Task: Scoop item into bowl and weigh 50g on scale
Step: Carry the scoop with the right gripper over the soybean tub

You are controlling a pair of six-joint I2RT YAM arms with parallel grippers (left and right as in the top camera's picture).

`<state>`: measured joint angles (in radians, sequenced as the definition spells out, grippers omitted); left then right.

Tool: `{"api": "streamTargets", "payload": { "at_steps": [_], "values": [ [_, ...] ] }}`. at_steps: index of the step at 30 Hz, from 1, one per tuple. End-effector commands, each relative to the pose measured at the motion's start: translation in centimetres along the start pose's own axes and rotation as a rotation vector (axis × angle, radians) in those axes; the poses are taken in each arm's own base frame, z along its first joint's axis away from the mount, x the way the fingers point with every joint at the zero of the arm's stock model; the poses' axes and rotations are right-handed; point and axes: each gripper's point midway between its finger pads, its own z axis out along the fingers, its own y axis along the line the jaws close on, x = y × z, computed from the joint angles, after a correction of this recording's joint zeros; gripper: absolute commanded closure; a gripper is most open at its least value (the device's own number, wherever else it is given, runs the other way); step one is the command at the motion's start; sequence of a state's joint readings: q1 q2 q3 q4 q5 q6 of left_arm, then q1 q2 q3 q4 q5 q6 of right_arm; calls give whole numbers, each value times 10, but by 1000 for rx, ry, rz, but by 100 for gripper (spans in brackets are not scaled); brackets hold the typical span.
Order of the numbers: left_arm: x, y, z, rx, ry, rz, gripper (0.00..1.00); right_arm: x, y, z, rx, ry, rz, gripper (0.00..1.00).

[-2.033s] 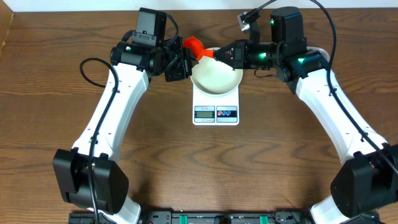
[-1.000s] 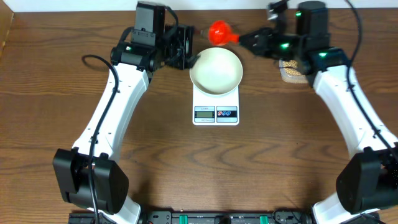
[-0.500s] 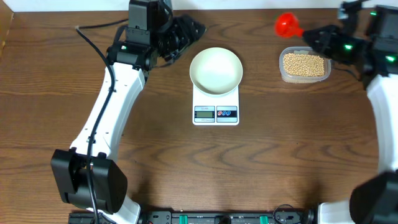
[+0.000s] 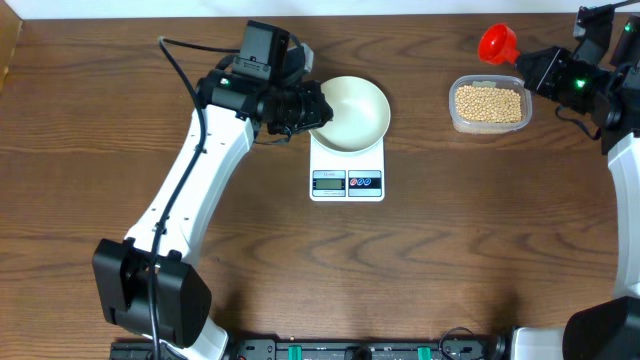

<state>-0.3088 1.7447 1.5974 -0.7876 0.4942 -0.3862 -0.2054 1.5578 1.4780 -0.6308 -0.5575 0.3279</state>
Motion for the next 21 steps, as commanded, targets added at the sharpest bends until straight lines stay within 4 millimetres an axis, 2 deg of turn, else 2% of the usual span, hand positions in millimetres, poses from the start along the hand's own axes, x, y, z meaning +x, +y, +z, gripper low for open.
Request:
{"api": "streamTargets", "payload": {
  "at_steps": [1,3,8,17,21],
  "values": [
    [-11,-9,-18,10,-66,32,89,-6,-5,-4,33,-20,-23,99],
    [-14,-5,-19,-11,-84,27,93,-6,-5,-4,37,-19,-22,99],
    [-25,13,-21,-117,-148,6,93,-6,-10,-4,63,-23,8,99],
    [-63,32,-35,-263,-337,24,93,-4,-20,-5,120,-27,90,99],
    [-67,40,-37,-308,-358,19,93,-2,-27,-6,160,-24,106,99]
  ]
}}
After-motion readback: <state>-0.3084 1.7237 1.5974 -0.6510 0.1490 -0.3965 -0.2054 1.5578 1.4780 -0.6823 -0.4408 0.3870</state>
